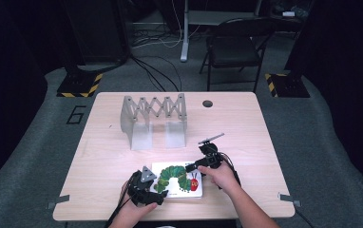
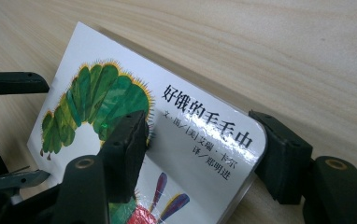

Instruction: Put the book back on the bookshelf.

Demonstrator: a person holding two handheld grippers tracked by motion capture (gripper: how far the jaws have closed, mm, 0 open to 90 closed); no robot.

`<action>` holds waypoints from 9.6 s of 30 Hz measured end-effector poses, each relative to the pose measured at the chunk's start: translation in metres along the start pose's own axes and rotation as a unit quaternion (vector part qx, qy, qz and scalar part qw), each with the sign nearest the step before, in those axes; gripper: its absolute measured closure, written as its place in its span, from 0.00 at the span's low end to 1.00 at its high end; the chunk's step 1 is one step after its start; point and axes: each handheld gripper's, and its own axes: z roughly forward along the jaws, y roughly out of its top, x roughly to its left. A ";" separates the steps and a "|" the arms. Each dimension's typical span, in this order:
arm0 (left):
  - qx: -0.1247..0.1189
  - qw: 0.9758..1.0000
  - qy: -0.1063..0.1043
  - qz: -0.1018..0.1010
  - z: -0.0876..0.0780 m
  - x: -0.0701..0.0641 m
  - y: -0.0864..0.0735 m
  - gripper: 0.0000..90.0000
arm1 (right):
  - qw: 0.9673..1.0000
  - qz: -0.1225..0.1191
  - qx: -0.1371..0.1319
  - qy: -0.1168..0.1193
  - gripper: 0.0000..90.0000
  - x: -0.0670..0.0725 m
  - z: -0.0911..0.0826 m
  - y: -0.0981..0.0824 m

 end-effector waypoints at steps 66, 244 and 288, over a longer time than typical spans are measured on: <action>-0.005 0.991 -0.067 -0.118 -0.002 0.031 0.005 0.33 | 0.998 -0.041 -0.038 -0.013 0.51 0.018 -0.024 0.000; -0.041 0.998 -0.027 0.046 -0.051 0.034 0.039 0.70 | 0.990 -0.112 -0.060 -0.067 0.47 0.028 -0.034 -0.024; -0.008 0.999 -0.027 0.046 -0.039 0.031 0.048 0.80 | 0.990 -0.116 -0.051 -0.068 0.47 0.026 -0.032 -0.024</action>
